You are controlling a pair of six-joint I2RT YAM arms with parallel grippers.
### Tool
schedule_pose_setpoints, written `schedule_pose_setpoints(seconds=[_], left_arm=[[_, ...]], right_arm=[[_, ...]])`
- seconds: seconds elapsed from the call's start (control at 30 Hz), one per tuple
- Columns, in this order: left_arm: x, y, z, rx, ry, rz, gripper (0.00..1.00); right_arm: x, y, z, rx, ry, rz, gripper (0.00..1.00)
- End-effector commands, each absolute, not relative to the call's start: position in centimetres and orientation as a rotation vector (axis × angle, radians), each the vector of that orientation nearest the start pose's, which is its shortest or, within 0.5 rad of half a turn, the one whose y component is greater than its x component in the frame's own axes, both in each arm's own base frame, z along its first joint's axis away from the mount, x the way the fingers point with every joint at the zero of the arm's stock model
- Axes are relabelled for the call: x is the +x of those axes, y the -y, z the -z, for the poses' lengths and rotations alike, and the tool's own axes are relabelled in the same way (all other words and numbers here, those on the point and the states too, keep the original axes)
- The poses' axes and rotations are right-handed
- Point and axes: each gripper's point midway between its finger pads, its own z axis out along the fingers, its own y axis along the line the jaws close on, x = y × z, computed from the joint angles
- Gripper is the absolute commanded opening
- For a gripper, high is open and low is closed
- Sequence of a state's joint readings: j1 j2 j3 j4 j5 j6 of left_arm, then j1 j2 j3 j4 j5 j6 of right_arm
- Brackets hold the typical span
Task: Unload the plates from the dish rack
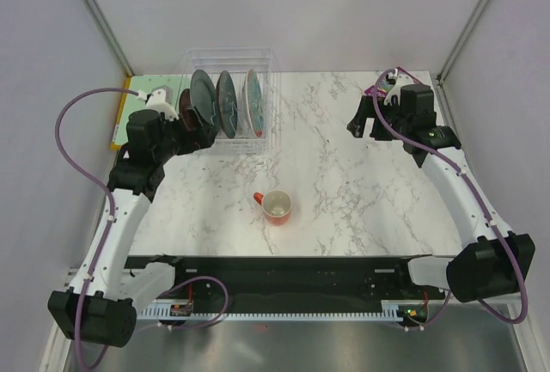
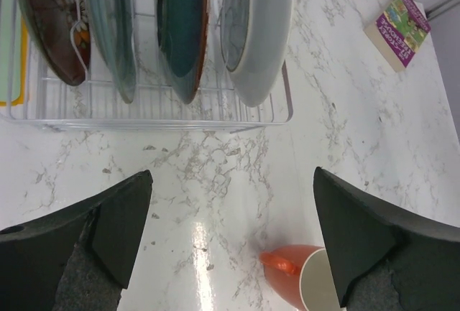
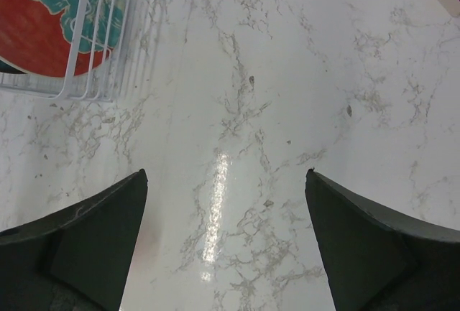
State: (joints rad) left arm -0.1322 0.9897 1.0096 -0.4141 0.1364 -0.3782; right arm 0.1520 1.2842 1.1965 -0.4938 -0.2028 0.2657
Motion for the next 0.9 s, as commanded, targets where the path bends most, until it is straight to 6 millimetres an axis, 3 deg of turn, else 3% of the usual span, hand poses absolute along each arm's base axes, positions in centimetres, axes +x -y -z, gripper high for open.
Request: schedule_pose_setpoints(seconds=[0.0, 0.03, 0.1, 0.2, 0.3, 0.37, 0.4, 0.47, 0.53, 0.6, 0.63, 0.7, 0.73, 0.87], left_arm=[[33.3, 10.8, -30.5, 0.013, -1.896, 0.589, 1.00], [33.8, 11.6, -30.0, 0.037, -1.915, 0.636, 1.00], [34.8, 12.6, -30.9, 0.081, -1.905, 0.679, 1.00], [37.8, 13.3, -30.9, 0.004, -1.948, 0.733, 1.00], [40.5, 14.7, -30.9, 0.073, -1.930, 0.733, 0.98], [42.4, 14.8, -31.8, 0.086, -1.895, 0.654, 0.98], [43.4, 15.3, -30.7, 0.100, -1.922, 0.622, 0.95], [45.1, 15.0, -31.1, 0.075, -1.910, 0.559, 0.91], [46.6, 15.4, -29.9, 0.059, -1.932, 0.494, 0.90], [47.4, 16.4, -30.2, 0.078, -1.917, 0.467, 0.90], [48.3, 16.1, -29.2, 0.049, -1.931, 0.407, 0.89], [49.0, 17.0, -29.2, 0.062, -1.923, 0.370, 0.90], [49.9, 16.3, -28.3, 0.022, -1.932, 0.290, 0.90], [51.5, 17.2, -28.1, 0.006, -1.902, 0.164, 0.90]], right_arm=[[37.2, -8.9, -25.1, 0.008, -2.146, -0.370, 0.98], [37.2, -8.8, -25.3, 0.009, -2.141, -0.364, 0.98], [37.4, -8.7, -25.4, 0.012, -2.139, -0.358, 0.98], [37.4, -8.5, -25.3, 0.020, -2.141, -0.340, 0.98], [37.7, -8.5, -24.9, 0.022, -2.153, -0.333, 0.98], [37.8, -8.7, -24.4, 0.015, -2.166, -0.348, 0.98], [37.8, -8.9, -24.3, 0.011, -2.171, -0.356, 0.98], [37.9, -9.0, -23.8, 0.012, -2.184, -0.361, 0.98], [38.0, -8.9, -23.4, 0.018, -2.193, -0.359, 0.98], [38.2, -9.0, -22.8, 0.018, -2.208, -0.357, 0.98], [38.2, -8.9, -22.6, 0.015, -2.213, -0.351, 0.98], [38.4, -8.7, -22.1, 0.020, -2.226, -0.338, 0.98], [38.4, -8.7, -22.0, 0.019, -2.229, -0.337, 0.98], [38.5, -8.8, -21.6, 0.017, -2.240, -0.334, 0.98]])
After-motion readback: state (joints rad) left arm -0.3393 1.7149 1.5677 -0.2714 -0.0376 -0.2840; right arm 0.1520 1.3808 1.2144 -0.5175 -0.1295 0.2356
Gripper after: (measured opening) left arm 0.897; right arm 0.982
